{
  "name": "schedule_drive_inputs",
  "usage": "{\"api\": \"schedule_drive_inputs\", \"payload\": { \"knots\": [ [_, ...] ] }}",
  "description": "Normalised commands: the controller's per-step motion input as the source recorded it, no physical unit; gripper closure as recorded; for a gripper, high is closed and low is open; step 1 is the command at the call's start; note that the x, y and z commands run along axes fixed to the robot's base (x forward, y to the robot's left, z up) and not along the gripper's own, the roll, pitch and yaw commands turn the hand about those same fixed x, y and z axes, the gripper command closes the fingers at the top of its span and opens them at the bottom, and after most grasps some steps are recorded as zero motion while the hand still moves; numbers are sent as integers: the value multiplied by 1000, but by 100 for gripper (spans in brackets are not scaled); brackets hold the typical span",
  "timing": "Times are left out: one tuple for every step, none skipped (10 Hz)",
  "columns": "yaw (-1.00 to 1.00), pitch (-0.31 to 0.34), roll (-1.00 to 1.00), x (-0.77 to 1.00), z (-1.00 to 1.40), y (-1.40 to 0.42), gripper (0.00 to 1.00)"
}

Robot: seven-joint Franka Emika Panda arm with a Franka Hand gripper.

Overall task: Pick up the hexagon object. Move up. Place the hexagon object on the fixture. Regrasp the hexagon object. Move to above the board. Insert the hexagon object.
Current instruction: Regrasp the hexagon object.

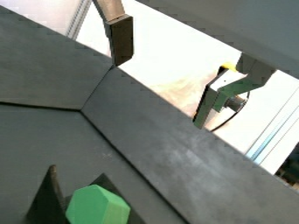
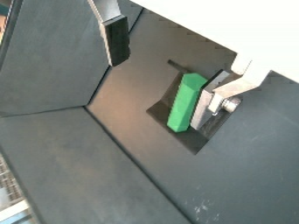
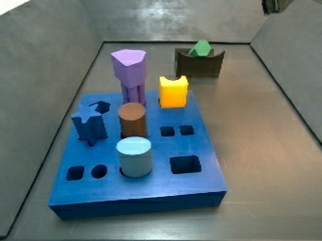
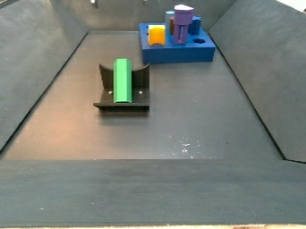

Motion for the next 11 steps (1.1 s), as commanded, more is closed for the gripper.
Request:
{"api": "schedule_drive_inputs", "payload": {
  "knots": [
    [133,107,262,88,-6,-26,0],
    [145,82,205,76,-8,-27,0],
    [188,75,216,31,-1000,73,0],
    [191,50,203,35,-1000,73,0],
    [176,15,182,46,-1000,65,0],
    [160,-16,148,58,-1000,59,0],
    [135,-50,108,71,-1000,56,0],
    [112,-78,92,79,-1000,53,0],
    [96,-95,85,83,-1000,50,0],
    [62,-113,77,92,-1000,44,0],
    [30,-113,78,102,-1000,39,0]
  ]
}}
